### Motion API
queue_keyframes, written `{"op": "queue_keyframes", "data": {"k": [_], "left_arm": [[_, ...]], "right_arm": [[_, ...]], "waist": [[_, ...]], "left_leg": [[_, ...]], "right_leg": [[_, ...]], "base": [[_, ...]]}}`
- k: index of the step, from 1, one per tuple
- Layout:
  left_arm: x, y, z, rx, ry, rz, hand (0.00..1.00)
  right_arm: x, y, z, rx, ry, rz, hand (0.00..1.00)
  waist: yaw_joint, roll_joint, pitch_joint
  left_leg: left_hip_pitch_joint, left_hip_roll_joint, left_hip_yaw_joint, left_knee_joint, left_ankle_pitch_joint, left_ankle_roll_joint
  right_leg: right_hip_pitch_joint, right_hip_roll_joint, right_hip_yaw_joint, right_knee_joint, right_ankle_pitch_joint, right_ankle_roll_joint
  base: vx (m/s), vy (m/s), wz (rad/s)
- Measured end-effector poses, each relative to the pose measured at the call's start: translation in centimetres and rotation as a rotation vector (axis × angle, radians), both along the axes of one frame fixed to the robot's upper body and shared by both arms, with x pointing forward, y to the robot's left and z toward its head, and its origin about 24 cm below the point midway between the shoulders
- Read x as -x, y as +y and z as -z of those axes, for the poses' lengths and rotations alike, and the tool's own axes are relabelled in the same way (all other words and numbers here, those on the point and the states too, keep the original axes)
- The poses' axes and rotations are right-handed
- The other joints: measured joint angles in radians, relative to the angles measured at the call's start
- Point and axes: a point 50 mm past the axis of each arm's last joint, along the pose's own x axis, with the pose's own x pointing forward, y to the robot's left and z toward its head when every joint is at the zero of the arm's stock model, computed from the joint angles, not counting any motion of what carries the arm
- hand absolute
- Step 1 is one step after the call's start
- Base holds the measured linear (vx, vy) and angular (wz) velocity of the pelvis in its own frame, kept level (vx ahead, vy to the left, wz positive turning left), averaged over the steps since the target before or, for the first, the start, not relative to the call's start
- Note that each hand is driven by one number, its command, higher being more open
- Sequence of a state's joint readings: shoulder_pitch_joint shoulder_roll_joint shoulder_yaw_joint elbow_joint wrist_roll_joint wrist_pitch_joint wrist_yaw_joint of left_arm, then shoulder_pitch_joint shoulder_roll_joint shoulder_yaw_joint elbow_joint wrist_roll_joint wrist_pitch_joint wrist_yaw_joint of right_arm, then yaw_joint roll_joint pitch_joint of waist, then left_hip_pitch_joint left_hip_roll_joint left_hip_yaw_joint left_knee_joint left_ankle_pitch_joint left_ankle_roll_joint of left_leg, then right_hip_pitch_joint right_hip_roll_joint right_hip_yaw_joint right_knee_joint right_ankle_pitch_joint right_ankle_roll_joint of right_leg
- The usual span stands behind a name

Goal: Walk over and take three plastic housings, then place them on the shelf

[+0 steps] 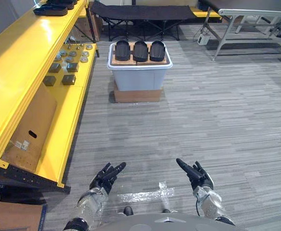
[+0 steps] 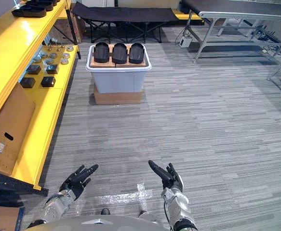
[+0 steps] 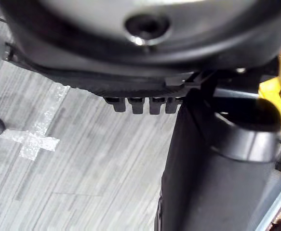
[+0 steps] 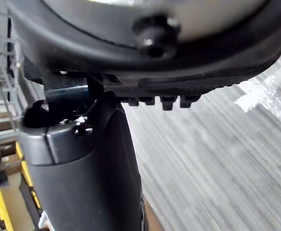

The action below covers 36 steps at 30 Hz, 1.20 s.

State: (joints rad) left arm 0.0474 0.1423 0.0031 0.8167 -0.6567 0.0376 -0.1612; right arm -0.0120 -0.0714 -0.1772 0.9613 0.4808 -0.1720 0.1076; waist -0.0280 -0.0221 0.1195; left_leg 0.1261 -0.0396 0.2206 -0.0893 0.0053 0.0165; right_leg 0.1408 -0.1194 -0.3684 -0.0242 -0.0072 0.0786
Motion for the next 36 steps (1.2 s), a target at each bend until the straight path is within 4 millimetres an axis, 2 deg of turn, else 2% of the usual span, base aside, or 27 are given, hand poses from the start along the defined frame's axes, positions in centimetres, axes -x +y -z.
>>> {"op": "queue_keyframes", "data": {"k": [8, 19, 20, 22, 23, 24, 25, 26, 27, 28, 30, 32, 33, 34, 35, 36], "left_arm": [[-0.7, -0.4, -0.7, -0.006, -0.021, 0.000, 1.00], [1.0, -0.5, 0.1, -0.088, 0.060, 0.038, 1.00], [1.2, -0.5, 0.2, -0.091, 0.067, 0.034, 1.00], [1.5, -0.4, 0.3, -0.095, 0.078, 0.028, 1.00], [1.5, -0.4, 0.3, -0.098, 0.081, 0.027, 1.00], [1.4, -0.2, 0.2, -0.108, 0.077, 0.029, 1.00], [1.4, -0.1, 0.2, -0.118, 0.075, 0.032, 1.00], [1.6, 0.3, 0.2, -0.142, 0.083, 0.038, 1.00], [1.8, 0.5, 0.3, -0.152, 0.091, 0.036, 1.00], [2.0, 0.7, 0.3, -0.163, 0.103, 0.028, 1.00], [1.8, 1.1, 0.2, -0.168, 0.098, 0.019, 1.00], [1.4, 1.2, 0.0, -0.159, 0.082, 0.013, 1.00], [1.2, 1.3, -0.1, -0.154, 0.077, 0.010, 1.00], [1.0, 1.3, -0.1, -0.149, 0.070, 0.009, 1.00], [0.9, 1.1, -0.2, -0.140, 0.062, 0.018, 1.00], [0.8, 1.0, -0.2, -0.136, 0.059, 0.023, 1.00]], "right_arm": [[-0.4, -0.1, -0.7, 0.048, -0.031, 0.013, 1.00], [0.1, -0.1, -0.4, 0.048, 0.007, 0.029, 1.00], [0.0, -0.1, -0.5, 0.064, 0.011, 0.034, 1.00], [-0.3, -0.5, -0.8, 0.082, 0.005, 0.064, 1.00], [-0.5, -0.8, -1.0, 0.095, -0.002, 0.079, 1.00], [-0.7, -1.1, -1.1, 0.104, -0.005, 0.092, 1.00], [-0.8, -1.1, -1.2, 0.106, -0.008, 0.098, 1.00], [-0.7, -1.3, -1.2, 0.097, -0.008, 0.114, 1.00], [-0.4, -1.4, -1.1, 0.095, -0.003, 0.120, 1.00], [0.0, -1.7, -1.0, 0.081, 0.002, 0.147, 1.00], [0.1, -2.1, -1.0, 0.079, -0.004, 0.155, 1.00], [0.5, -2.1, -0.9, 0.071, -0.005, 0.143, 1.00], [1.0, -2.2, -0.7, 0.070, 0.005, 0.145, 1.00], [1.8, -2.3, -0.4, 0.068, 0.022, 0.151, 1.00], [3.3, -2.6, 0.0, 0.068, 0.055, 0.168, 1.00], [3.8, -2.7, 0.2, 0.069, 0.067, 0.171, 1.00]], "waist": [[0.000, 0.000, 0.000], [0.000, 0.000, 0.001], [0.001, 0.000, 0.001], [0.002, -0.002, 0.013], [0.002, -0.006, 0.027], [0.006, -0.006, 0.047], [0.013, -0.016, 0.064], [0.023, -0.030, 0.091], [0.022, -0.033, 0.097], [0.020, -0.037, 0.099], [0.012, -0.032, 0.102], [-0.006, -0.027, 0.104], [-0.006, -0.029, 0.103], [-0.006, -0.031, 0.103], [-0.005, -0.032, 0.101], [-0.005, -0.032, 0.095]], "left_leg": [[-0.006, -0.002, -0.001, 0.000, 0.001, 0.002], [0.007, -0.002, 0.009, 0.000, -0.001, 0.000], [0.007, -0.001, 0.012, 0.000, -0.004, 0.001], [0.004, 0.000, 0.021, 0.002, -0.018, 0.004], [-0.001, 0.006, 0.020, 0.015, -0.028, 0.021], [-0.017, 0.016, 0.030, 0.064, -0.051, 0.033], [-0.015, 0.018, 0.036, 0.088, -0.067, 0.037], [-0.011, 0.017, 0.042, 0.134, -0.097, 0.049], [-0.012, 0.019, 0.042, 0.154, -0.110, 0.051], [-0.011, 0.027, 0.041, 0.177, -0.127, 0.053], [-0.009, 0.042, 0.031, 0.195, -0.142, 0.050], [-0.006, 0.056, 0.012, 0.212, -0.162, 0.036], [-0.001, 0.055, 0.007, 0.216, -0.170, 0.029], [0.008, 0.053, -0.007, 0.229, -0.187, 0.023], [0.028, 0.053, -0.031, 0.256, -0.224, 0.007], [0.034, 0.055, -0.039, 0.268, -0.240, 0.000]], "right_leg": [[0.003, 0.000, -0.005, -0.017, 0.007, 0.009], [0.012, 0.000, 0.002, -0.013, 0.007, 0.004], [-0.006, -0.004, 0.008, 0.022, -0.006, -0.003], [-0.065, -0.023, 0.021, 0.141, -0.045, 0.002], [-0.125, -0.039, 0.028, 0.258, -0.055, 0.014], [-0.202, -0.062, 0.043, 0.419, -0.054, 0.013], [-0.237, -0.080, 0.049, 0.505, -0.051, 0.014], [-0.303, -0.115, 0.054, 0.642, -0.058, 0.005], [-0.318, -0.124, 0.052, 0.662, -0.071, -0.010], [-0.330, -0.121, 0.050, 0.634, -0.077, -0.013], [-0.333, -0.094, 0.054, 0.499, -0.065, 0.005], [-0.330, -0.054, 0.083, 0.287, -0.021, 0.064], [-0.325, -0.049, 0.094, 0.241, -0.013, 0.077], [-0.311, -0.046, 0.108, 0.191, -0.008, 0.083], [-0.286, -0.037, 0.140, 0.174, -0.011, 0.077], [-0.281, -0.035, 0.159, 0.182, -0.015, 0.053]], "base": [[0.00, 0.002, 0.00], [-0.01, 0.003, -0.02], [-0.03, 0.027, -0.17], [-0.04, 0.057, -0.16], [-0.06, 0.094, -0.16], [-0.05, 0.087, -0.21], [-0.06, 0.078, -0.26], [-0.05, 0.052, -0.18], [-0.03, 0.059, -0.08], [0.05, 0.053, 0.03], [0.12, 0.036, 0.08], [0.15, 0.000, 0.20], [0.17, -0.038, 0.27], [0.30, -0.132, 0.46], [0.33, -0.166, 0.50], [0.31, -0.178, 0.47]]}}
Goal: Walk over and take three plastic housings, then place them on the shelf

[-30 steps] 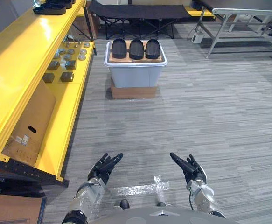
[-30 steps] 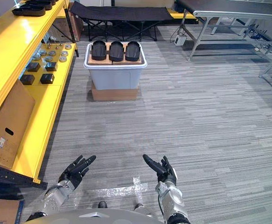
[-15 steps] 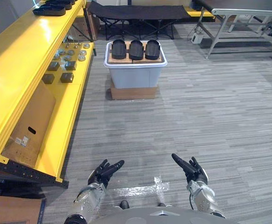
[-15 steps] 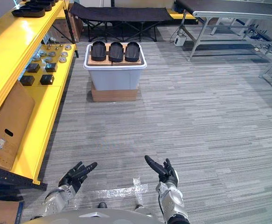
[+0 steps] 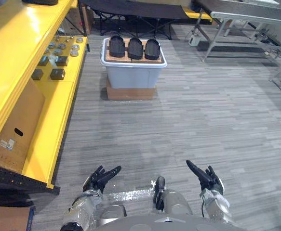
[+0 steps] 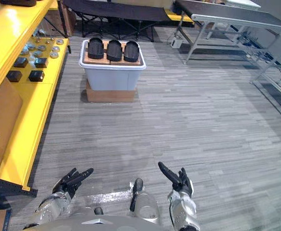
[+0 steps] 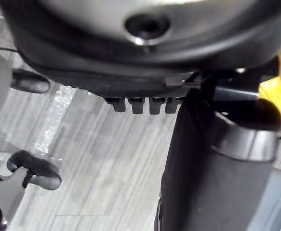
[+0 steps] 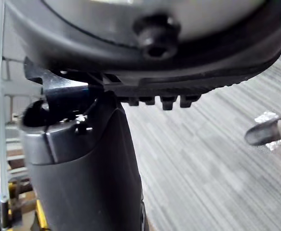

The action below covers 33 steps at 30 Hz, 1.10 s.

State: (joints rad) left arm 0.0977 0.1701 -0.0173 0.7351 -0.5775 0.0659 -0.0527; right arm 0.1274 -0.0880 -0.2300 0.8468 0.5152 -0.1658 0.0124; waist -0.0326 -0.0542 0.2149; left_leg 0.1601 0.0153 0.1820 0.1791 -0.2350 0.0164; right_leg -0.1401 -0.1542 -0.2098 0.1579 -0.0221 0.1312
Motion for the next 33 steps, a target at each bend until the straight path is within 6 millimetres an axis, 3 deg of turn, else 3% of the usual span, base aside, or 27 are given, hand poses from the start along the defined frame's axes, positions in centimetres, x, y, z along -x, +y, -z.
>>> {"op": "queue_keyframes", "data": {"k": [2, 4, 5, 6, 7, 8, 10, 11, 13, 14, 15, 16, 17, 18, 19, 21, 22, 23, 24, 25, 26, 27, 28, 30, 31, 32, 33], "left_arm": [[-0.3, -0.2, -0.1, 0.008, -0.009, 0.004, 1.00], [0.0, -0.8, 0.1, 0.026, -0.001, 0.003, 1.00], [0.5, -1.1, 0.3, 0.038, 0.008, -0.002, 1.00], [0.5, -1.4, 0.4, 0.047, 0.008, -0.003, 1.00], [0.6, -1.9, 0.5, 0.063, 0.013, -0.003, 1.00], [0.9, -2.5, 0.7, 0.085, 0.020, -0.005, 1.00], [1.1, -3.3, 0.8, 0.117, 0.018, 0.001, 1.00], [0.8, -3.6, 0.7, 0.136, 0.001, 0.012, 1.00], [0.4, -3.8, 0.5, 0.144, -0.021, 0.021, 1.00], [-0.2, -3.9, 0.0, 0.143, -0.055, 0.024, 1.00], [-0.3, -3.9, 0.0, 0.143, -0.061, 0.024, 1.00], [-0.5, -4.2, -0.2, 0.143, -0.073, 0.027, 1.00], [-0.3, -4.4, -0.1, 0.138, -0.067, 0.022, 1.00], [-0.3, -4.3, -0.1, 0.130, -0.062, 0.020, 1.00], [-0.2, -3.8, -0.1, 0.109, -0.056, 0.010, 1.00], [-0.6, -3.0, -0.2, 0.082, -0.060, 0.002, 1.00], [-0.6, -2.7, -0.3, 0.069, -0.062, -0.002, 1.00], [-0.5, -2.6, -0.3, 0.054, -0.056, 0.002, 1.00], [-0.4, -2.5, -0.2, 0.031, -0.046, 0.017, 1.00], [-0.4, -2.4, -0.1, 0.015, -0.037, 0.032, 1.00], [-0.2, -2.4, -0.1, 0.003, -0.029, 0.051, 1.00], [-0.1, -2.4, 0.0, -0.012, -0.018, 0.053, 1.00], [-0.1, -2.0, -0.1, -0.031, -0.012, 0.049, 1.00], [-0.7, -2.0, -0.3, -0.040, -0.024, 0.044, 1.00], [-1.2, -1.9, -0.5, -0.049, -0.035, 0.043, 1.00], [-1.9, -1.7, -0.9, -0.060, -0.053, 0.041, 1.00], [-2.7, -1.5, -1.2, -0.066, -0.074, 0.044, 1.00]], "right_arm": [[0.4, -0.1, 0.1, -0.003, 0.005, 0.003, 1.00], [0.4, -0.4, 0.0, 0.006, 0.004, -0.004, 1.00], [0.1, -0.3, -0.1, 0.013, -0.007, -0.028, 1.00], [-0.1, -0.3, -0.2, 0.023, -0.012, -0.045, 1.00], [-0.2, -0.4, -0.3, 0.034, -0.021, -0.065, 1.00], [-0.3, -0.5, -0.4, 0.052, -0.020, -0.090, 1.00], [-1.1, -0.7, -1.0, 0.073, -0.057, -0.112, 1.00], [-2.2, -0.8, -1.7, 0.085, -0.099, -0.125, 1.00], [-4.2, -0.7, -2.6, 0.091, -0.160, -0.140, 1.00], [-5.0, -0.6, -3.0, 0.099, -0.181, -0.154, 1.00], [-5.1, -0.7, -3.0, 0.102, -0.181, -0.160, 1.00], [-5.1, -1.1, -3.2, 0.123, -0.175, -0.184, 1.00], [-4.5, -1.3, -2.9, 0.132, -0.143, -0.211, 1.00], [-4.1, -1.2, -2.5, 0.124, -0.120, -0.219, 1.00], [-3.9, -0.4, -2.1, 0.102, -0.096, -0.250, 1.00], [-4.2, 0.1, -2.1, 0.090, -0.105, -0.284, 1.00], [-4.1, 0.4, -2.0, 0.084, -0.098, -0.291, 1.00], [-4.1, 0.6, -1.9, 0.079, -0.093, -0.295, 1.00], [-4.4, 0.8, -1.8, 0.073, -0.095, -0.300, 1.00], [-4.6, 1.2, -1.7, 0.061, -0.092, -0.299, 1.00], [-4.5, 1.9, -1.3, 0.039, -0.080, -0.299, 1.00], [-4.4, 2.4, -1.1, 0.027, -0.071, -0.306, 1.00], [-4.5, 3.0, -1.1, 0.022, -0.072, -0.326, 1.00], [-5.0, 3.7, -1.2, 0.023, -0.085, -0.359, 1.00], [-5.5, 3.9, -1.5, 0.024, -0.099, -0.369, 1.00], [-5.8, 4.0, -1.6, 0.026, -0.111, -0.371, 1.00], [-5.9, 3.9, -1.7, 0.028, -0.115, -0.365, 1.00]], "waist": [[0.000, 0.006, -0.015], [0.000, 0.046, -0.041], [0.002, 0.081, -0.059], [-0.004, 0.090, -0.054], [-0.002, 0.101, -0.042], [0.007, 0.104, -0.032], [0.015, 0.093, -0.025], [0.021, 0.094, -0.025], [0.030, 0.087, -0.010], [0.031, 0.090, 0.012], [0.033, 0.093, 0.016], [0.040, 0.126, 0.031], [0.043, 0.162, 0.035], [0.046, 0.164, 0.032], [0.054, 0.132, 0.025], [0.051, 0.089, 0.024], [0.058, 0.056, 0.009], [0.059, 0.044, 0.002], [0.055, 0.040, 0.002], [0.051, 0.041, 0.001], [0.055, 0.034, 0.004], [0.057, 0.030, 0.005], [0.059, 0.030, 0.005], [0.058, 0.039, 0.008], [0.059, 0.050, 0.009], [0.058, 0.062, 0.009], [0.055, 0.065, 0.011]], "left_leg": [[-0.003, 0.019, -0.020, 0.073, -0.073, -0.033], [-0.011, 0.087, -0.025, 0.139, -0.139, -0.090], [-0.066, 0.138, -0.020, 0.301, -0.142, -0.103], [-0.112, 0.169, -0.013, 0.416, -0.122, -0.103], [-0.186, 0.209, -0.005, 0.603, -0.056, -0.090], [-0.231, 0.230, 0.005, 0.700, -0.067, -0.097], [-0.268, 0.203, 0.031, 0.625, -0.090, -0.097], [-0.297, 0.169, 0.034, 0.505, -0.091, -0.093], [-0.362, 0.100, 0.014, 0.323, -0.050, -0.083], [-0.400, 0.059, -0.034, 0.147, 0.051, -0.092], [-0.403, 0.058, -0.042, 0.114, 0.071, -0.097], [-0.401, 0.071, -0.067, -0.005, 0.137, -0.125], [-0.395, 0.109, -0.068, -0.012, 0.215, -0.114], [-0.387, 0.114, -0.062, 0.000, 0.267, -0.104], [-0.369, 0.089, -0.027, 0.014, 0.299, -0.087], [-0.389, 0.044, 0.004, 0.072, 0.277, -0.051], [-0.405, 0.005, 0.031, 0.123, 0.246, -0.005], [-0.396, -0.010, 0.038, 0.121, 0.234, 0.014], [-0.383, -0.024, 0.041, 0.125, 0.214, 0.043], [-0.360, -0.032, 0.043, 0.121, 0.194, 0.048], [-0.304, -0.040, 0.044, 0.099, 0.173, 0.060], [-0.265, -0.040, 0.044, 0.091, 0.170, 0.067], [-0.219, -0.036, 0.048, 0.075, 0.158, 0.068], [-0.166, -0.014, 0.048, 0.035, 0.155, 0.065], [-0.151, 0.005, 0.045, 0.015, 0.155, 0.057], [-0.141, 0.028, 0.034, -0.003, 0.149, 0.040], [-0.131, 0.041, 0.011, -0.012, 0.139, 0.027]], "right_leg": [[0.005, 0.022, 0.009, 0.059, -0.038, -0.095], [0.006, 0.071, -0.005, 0.100, -0.029, -0.107], [0.022, 0.113, -0.013, 0.101, -0.029, -0.120], [0.041, 0.127, -0.013, 0.092, -0.027, -0.134], [0.094, 0.148, -0.014, 0.053, -0.012, -0.171], [0.169, 0.160, -0.013, 0.017, -0.011, -0.177], [0.242, 0.155, 0.003, -0.022, -0.022, -0.194], [0.268, 0.148, 0.026, -0.049, -0.025, -0.198], [0.292, 0.127, 0.058, -0.073, -0.033, -0.202], [0.319, 0.117, 0.070, -0.076, -0.058, -0.186], [0.325, 0.118, 0.072, -0.077, -0.065, -0.181], [0.364, 0.142, 0.081, -0.079, -0.095, -0.162], [0.405, 0.170, 0.088, -0.065, -0.144, -0.141], [0.419, 0.166, 0.093, -0.047, -0.168, -0.135], [0.422, 0.132, 0.108, -0.006, -0.227, -0.124], [0.419, 0.078, 0.126, 0.022, -0.294, -0.126], [0.421, 0.032, 0.137, 0.034, -0.326, -0.144], [0.413, 0.019, 0.139, 0.078, -0.325, -0.142], [0.362, -0.002, 0.130, 0.228, -0.319, -0.114], [0.286, -0.023, 0.125, 0.394, -0.276, -0.037], [0.209, -0.051, 0.122, 0.585, -0.234, 0.012], [0.177, -0.069, 0.100, 0.647, -0.255, -0.023], [0.151, -0.080, 0.052, 0.629, -0.276, -0.057], [0.108, -0.070, -0.032, 0.483, -0.283, -0.064], [0.083, -0.048, -0.054, 0.379, -0.278, -0.055], [0.053, -0.018, -0.054, 0.238, -0.252, -0.022], [0.027, 0.003, -0.018, 0.105, -0.192, -0.004]], "base": [[0.35, -0.220, 0.27], [0.51, -0.298, 0.11], [0.46, -0.231, 0.05], [0.47, -0.228, 0.10], [0.46, -0.222, 0.00], [0.57, -0.227, -0.15], [0.47, -0.125, -0.33], [0.42, -0.022, -0.53], [0.40, 0.052, -0.50], [0.24, 0.077, -0.22], [0.36, 0.179, -0.23], [0.30, 0.213, -0.16], [0.36, 0.264, -0.14], [0.24, 0.189, -0.16], [0.24, 0.145, -0.12], [0.34, 0.176, -0.02], [0.44, 0.160, -0.04], [0.42, 0.111, -0.09], [0.44, 0.107, -0.01], [0.44, 0.144, 0.00], [0.42, 0.146, 0.02], [0.47, 0.113, 0.00], [0.37, 0.057, 0.03], [0.33, 0.015, -0.07], [0.26, -0.016, -0.06], [0.28, -0.061, 0.07], [0.23, -0.058, 0.21]]}}
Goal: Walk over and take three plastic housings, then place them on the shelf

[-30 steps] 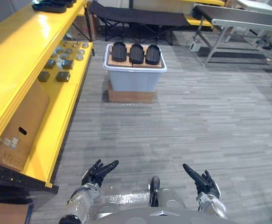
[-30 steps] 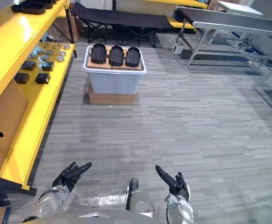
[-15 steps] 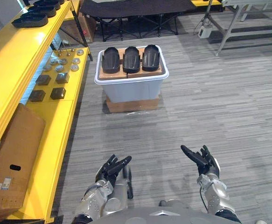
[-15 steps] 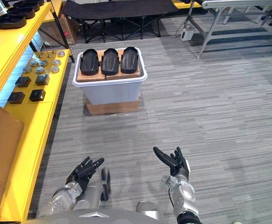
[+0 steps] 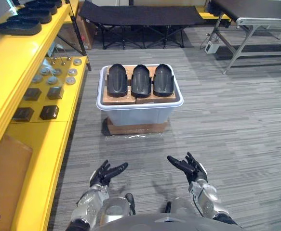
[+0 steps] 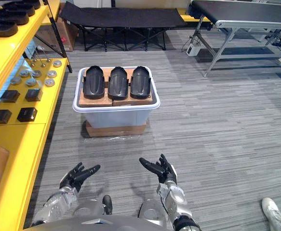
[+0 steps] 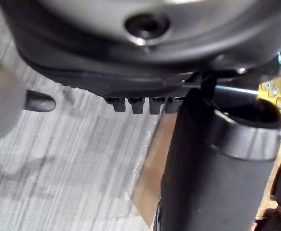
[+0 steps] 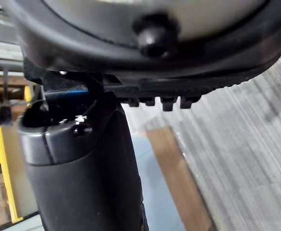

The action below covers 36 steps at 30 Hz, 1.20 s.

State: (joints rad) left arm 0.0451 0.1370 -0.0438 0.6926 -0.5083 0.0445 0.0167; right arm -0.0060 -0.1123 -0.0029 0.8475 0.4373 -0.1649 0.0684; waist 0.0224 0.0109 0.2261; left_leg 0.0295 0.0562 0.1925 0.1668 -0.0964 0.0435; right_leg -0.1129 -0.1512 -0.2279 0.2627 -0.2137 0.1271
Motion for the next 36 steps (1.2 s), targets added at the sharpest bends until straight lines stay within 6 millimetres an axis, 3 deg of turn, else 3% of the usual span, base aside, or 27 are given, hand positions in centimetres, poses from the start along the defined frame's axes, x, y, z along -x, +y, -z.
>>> {"op": "queue_keyframes", "data": {"k": [1, 2, 3, 4, 5, 6, 7, 8, 9, 10, 12, 14, 16, 17, 18, 19, 20, 23, 26, 30, 34, 36], "left_arm": [[-0.4, 0.0, -0.1, -0.002, -0.008, 0.002, 1.00], [-0.9, -0.1, -0.4, 0.001, -0.024, 0.005, 1.00], [-1.1, -0.2, -0.5, 0.011, -0.033, 0.004, 1.00], [-1.1, -0.2, -0.5, 0.015, -0.035, 0.004, 1.00], [-0.8, 0.1, -0.4, 0.007, -0.032, 0.002, 1.00], [-0.8, 0.2, -0.4, 0.005, -0.029, -0.002, 1.00], [-0.4, -0.2, -0.1, 0.016, -0.018, -0.001, 1.00], [0.4, -1.1, 0.3, 0.044, 0.003, -0.005, 1.00], [0.9, -1.6, 0.6, 0.060, 0.017, -0.011, 1.00], [1.7, -2.6, 1.1, 0.098, 0.039, -0.026, 1.00], [2.3, -3.1, 1.3, 0.115, 0.055, -0.035, 1.00], [2.7, -3.3, 1.5, 0.123, 0.065, -0.037, 1.00], [2.4, -3.3, 1.4, 0.129, 0.053, -0.028, 1.00], [1.9, -3.3, 1.1, 0.132, 0.034, -0.018, 1.00], [1.5, -3.4, 1.0, 0.132, 0.023, -0.010, 1.00], [1.3, -3.5, 0.9, 0.129, 0.016, 0.002, 1.00], [1.1, -3.4, 0.8, 0.119, 0.013, 0.017, 1.00], [0.7, -2.5, 0.5, 0.071, 0.001, 0.063, 1.00], [0.9, -1.5, 0.5, 0.016, 0.024, 0.098, 1.00], [0.9, -0.3, 0.1, -0.019, 0.013, 0.094, 1.00], [1.5, -0.3, 0.4, -0.015, 0.048, 0.097, 1.00], [1.9, -0.3, 0.6, -0.012, 0.063, 0.097, 1.00]], "right_arm": [[0.0, -0.1, 0.0, 0.000, -0.001, 0.007, 1.00], [0.9, -0.3, 0.4, 0.001, 0.021, 0.021, 1.00], [2.0, -0.5, 0.9, 0.003, 0.054, 0.037, 1.00], [2.6, -0.5, 1.1, 0.001, 0.071, 0.043, 1.00], [3.5, -0.2, 1.5, -0.011, 0.094, 0.050, 1.00], [3.5, -0.2, 1.5, -0.011, 0.095, 0.053, 1.00], [3.5, -0.6, 1.5, -0.005, 0.093, 0.066, 1.00], [3.4, -1.3, 1.3, 0.007, 0.088, 0.077, 1.00], [3.2, -1.6, 1.2, 0.011, 0.084, 0.084, 1.00], [2.6, -2.1, 0.8, 0.001, 0.060, 0.125, 1.00], [2.5, -2.2, 0.8, -0.012, 0.054, 0.142, 1.00], [2.5, -2.5, 0.6, -0.006, 0.046, 0.154, 1.00], [1.9, -3.1, -0.1, 0.004, 0.000, 0.173, 1.00], [1.4, -3.5, -0.7, 0.010, -0.033, 0.190, 1.00], [1.2, -4.0, -1.0, 0.023, -0.046, 0.203, 1.00], [1.0, -4.5, -1.3, 0.046, -0.053, 0.212, 1.00], [0.8, -4.9, -1.5, 0.061, -0.059, 0.220, 1.00], [0.4, -4.9, -2.0, 0.077, -0.077, 0.232, 1.00], [-0.7, -5.2, -3.4, 0.155, -0.135, 0.226, 1.00], [-2.0, -6.4, -5.9, 0.183, -0.250, 0.250, 1.00], [-3.2, -9.5, -8.6, 0.253, -0.323, 0.254, 1.00], [-3.3, -10.1, -9.0, 0.264, -0.322, 0.255, 1.00]], "waist": [[-0.003, -0.001, 0.000], [-0.010, -0.011, 0.006], [-0.015, -0.023, 0.011], [-0.017, -0.036, 0.009], [-0.018, -0.071, -0.002], [-0.022, -0.073, 0.000], [-0.026, -0.055, -0.007], [-0.024, -0.016, -0.024], [-0.019, 0.008, -0.033], [-0.015, 0.041, -0.037], [-0.014, 0.037, -0.032], [-0.001, 0.032, -0.025], [-0.006, 0.030, -0.024], [-0.015, 0.035, -0.018], [-0.020, 0.036, -0.017], [-0.022, 0.036, -0.017], [-0.027, 0.038, -0.017], [-0.026, -0.003, -0.012], [-0.027, -0.007, -0.011], [-0.028, -0.014, -0.014], [-0.032, -0.032, -0.026], [-0.033, -0.039, -0.028]], "left_leg": [[0.001, 0.003, -0.015, 0.001, -0.011, -0.006], [0.014, 0.003, -0.048, 0.011, -0.034, -0.015], [0.024, 0.002, -0.082, 0.041, -0.065, -0.038], [0.028, 0.000, -0.100, 0.060, -0.088, -0.053], [0.028, -0.014, -0.131, 0.099, -0.126, -0.078], [0.028, -0.009, -0.150, 0.127, -0.147, -0.091], [0.029, 0.018, -0.173, 0.150, -0.177, -0.115], [0.029, 0.065, -0.179, 0.168, -0.206, -0.138], [0.030, 0.092, -0.181, 0.182, -0.215, -0.146], [-0.030, 0.132, -0.187, 0.340, -0.197, -0.155], [-0.102, 0.153, -0.186, 0.522, -0.148, -0.166], [-0.117, 0.167, -0.140, 0.541, -0.170, -0.163], [-0.126, 0.165, -0.077, 0.378, -0.178, -0.151], [-0.135, 0.163, -0.055, 0.252, -0.154, -0.138], [-0.144, 0.160, -0.052, 0.177, -0.115, -0.139], [-0.144, 0.158, -0.050, 0.106, -0.009, -0.140], [-0.136, 0.140, -0.042, 0.087, 0.055, -0.142], [-0.116, 0.072, -0.019, 0.031, 0.069, -0.123], [-0.069, 0.038, 0.004, -0.019, 0.077, -0.108], [-0.055, 0.035, 0.007, -0.037, 0.076, -0.104], [-0.053, 0.020, -0.002, -0.080, 0.096, -0.090], [-0.053, 0.019, -0.004, -0.086, 0.104, -0.090]], "right_leg": [[-0.010, 0.005, 0.027, -0.062, 0.043, 0.003], [-0.012, 0.005, 0.078, -0.147, 0.124, 0.025], [-0.009, -0.004, 0.108, -0.164, 0.167, 0.032], [-0.006, -0.009, 0.120, -0.157, 0.168, 0.031], [-0.008, -0.022, 0.138, -0.136, 0.172, 0.008], [-0.009, -0.019, 0.146, -0.100, 0.213, -0.003], [-0.023, 0.012, 0.143, -0.031, 0.226, -0.021], [-0.033, 0.047, 0.125, 0.005, 0.193, -0.065], [-0.028, 0.071, 0.118, 0.003, 0.178, -0.075], [0.001, 0.109, 0.097, -0.007, 0.151, -0.100], [0.056, 0.123, 0.092, -0.035, 0.138, -0.117], [0.130, 0.123, 0.086, -0.072, 0.138, -0.124], [0.169, 0.117, 0.079, -0.117, 0.142, -0.120], [0.185, 0.107, 0.068, -0.136, 0.143, -0.118], [0.192, 0.096, 0.059, -0.143, 0.139, -0.109], [0.199, 0.080, 0.056, -0.141, 0.127, -0.085], [0.208, 0.055, 0.055, -0.137, 0.114, -0.061], [0.200, -0.012, 0.038, -0.142, 0.117, -0.034], [0.215, -0.041, 0.037, -0.142, 0.132, -0.009], [0.221, -0.049, 0.013, -0.146, 0.141, 0.006], [0.218, -0.055, -0.006, -0.159, 0.141, 0.006], [0.216, -0.056, -0.012, -0.159, 0.141, 0.006]], "base": [[0.24, -0.129, 0.53], [0.24, -0.260, 0.83], [0.30, -0.331, 0.90], [0.27, -0.328, 0.89], [0.19, -0.237, 0.67], [0.34, -0.429, 0.73], [0.41, -0.471, 0.42], [0.42, -0.433, 0.24], [0.43, -0.300, 0.05], [0.35, -0.230, 0.08], [0.26, -0.181, 0.10], [0.34, -0.130, -0.02], [0.31, -0.031, 0.05], [0.25, 0.075, 0.22], [0.28, 0.140, 0.22], [0.26, 0.195, 0.16], [0.21, 0.190, 0.06], [0.16, 0.179, 0.02], [0.10, 0.107, -0.06], [0.02, 0.021, -0.01], [-0.05, 0.006, 0.09], [-0.10, 0.002, 0.02]]}}
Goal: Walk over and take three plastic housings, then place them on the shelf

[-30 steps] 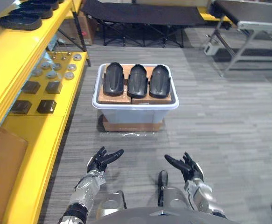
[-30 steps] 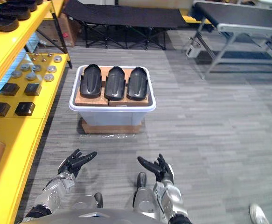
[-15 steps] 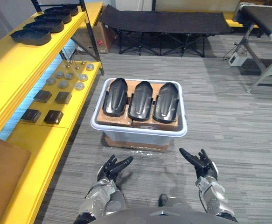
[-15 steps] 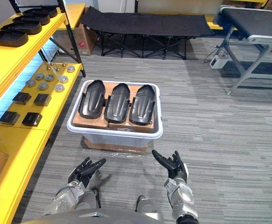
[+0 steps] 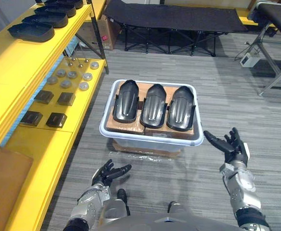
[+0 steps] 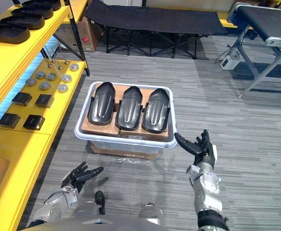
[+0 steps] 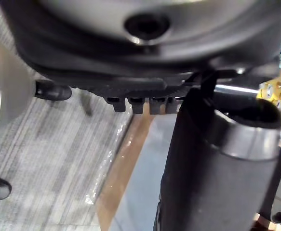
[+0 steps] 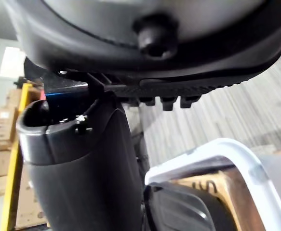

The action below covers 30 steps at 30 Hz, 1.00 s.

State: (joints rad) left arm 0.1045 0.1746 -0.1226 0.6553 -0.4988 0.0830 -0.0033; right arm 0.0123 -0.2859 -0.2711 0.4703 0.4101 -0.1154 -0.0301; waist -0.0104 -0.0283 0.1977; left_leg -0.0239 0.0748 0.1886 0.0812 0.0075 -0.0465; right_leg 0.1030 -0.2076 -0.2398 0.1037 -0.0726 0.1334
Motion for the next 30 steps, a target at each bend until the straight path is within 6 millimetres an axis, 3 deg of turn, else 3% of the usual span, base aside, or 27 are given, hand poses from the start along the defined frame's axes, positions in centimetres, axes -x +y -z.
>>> {"op": "queue_keyframes", "data": {"k": [3, 6, 10, 12, 15, 19, 26, 30], "left_arm": [[0.6, -0.1, 0.3, 0.005, 0.020, 0.006, 1.00], [-0.1, -0.4, -0.3, 0.013, -0.017, 0.028, 1.00], [-2.6, -0.5, -1.9, 0.014, -0.112, 0.069, 1.00], [-3.8, -0.4, -2.6, 0.007, -0.148, 0.079, 1.00], [-4.5, 0.2, -3.2, -0.017, -0.171, 0.084, 1.00], [-5.3, 0.5, -3.8, -0.033, -0.207, 0.099, 1.00], [-7.1, -1.4, -4.6, 0.022, -0.285, 0.114, 1.00], [-7.4, -2.6, -4.4, 0.044, -0.288, 0.129, 1.00]], "right_arm": [[-1.3, -0.9, -1.0, -0.004, -0.001, -0.009, 1.00], [-3.4, -2.2, -2.0, -0.001, 0.019, 0.010, 1.00], [-7.9, -3.1, -5.9, 0.012, -0.053, 0.029, 1.00], [-10.2, -3.8, -9.1, 0.056, -0.104, 0.017, 1.00], [-12.0, -3.9, -11.8, 0.061, -0.153, 0.002, 1.00], [-13.4, -4.2, -14.1, 0.068, -0.168, 0.002, 1.00], [-13.8, -6.2, -16.0, 0.035, -0.106, 0.137, 1.00], [-13.6, -7.1, -17.3, 0.054, -0.111, 0.203, 1.00]], "waist": [[0.004, -0.003, 0.002], [0.006, 0.001, 0.028], [0.048, 0.013, 0.130], [0.069, 0.023, 0.173], [0.094, 0.030, 0.214], [0.111, 0.040, 0.235], [0.132, 0.094, 0.272], [0.140, 0.110, 0.283]], "left_leg": [[-0.033, 0.003, -0.005, 0.019, 0.007, 0.002], [-0.118, 0.014, -0.032, 0.099, -0.009, 0.004], [-0.231, 0.044, -0.062, 0.217, -0.037, 0.017], [-0.273, 0.043, -0.065, 0.235, -0.031, 0.025], [-0.299, 0.038, -0.073, 0.254, -0.032, 0.034], [-0.364, 0.036, -0.087, 0.282, -0.029, 0.036], [-0.419, 0.030, -0.108, 0.301, -0.024, 0.052], [-0.433, 0.035, -0.109, 0.298, -0.022, 0.050]], "right_leg": [[-0.027, 0.001, -0.006, 0.003, 0.001, 0.000], [-0.069, 0.011, -0.030, 0.021, 0.004, 0.002], [-0.105, 0.040, -0.050, 0.016, 0.037, -0.011], [-0.134, 0.038, -0.055, 0.011, 0.057, -0.016], [-0.139, 0.036, -0.057, -0.003, 0.078, -0.022], [-0.186, 0.037, -0.066, 0.001, 0.089, -0.019], [-0.231, 0.034, -0.086, 0.032, 0.088, -0.015], [-0.265, 0.031, -0.085, 0.073, 0.064, -0.018]], "base": [[-0.13, -0.002, -0.02], [-0.21, 0.013, 0.25], [-0.18, 0.039, 0.14], [-0.15, 0.080, 0.11], [-0.07, 0.077, 0.06], [-0.01, 0.042, 0.09], [0.04, 0.011, 0.07], [0.00, -0.006, -0.01]]}}
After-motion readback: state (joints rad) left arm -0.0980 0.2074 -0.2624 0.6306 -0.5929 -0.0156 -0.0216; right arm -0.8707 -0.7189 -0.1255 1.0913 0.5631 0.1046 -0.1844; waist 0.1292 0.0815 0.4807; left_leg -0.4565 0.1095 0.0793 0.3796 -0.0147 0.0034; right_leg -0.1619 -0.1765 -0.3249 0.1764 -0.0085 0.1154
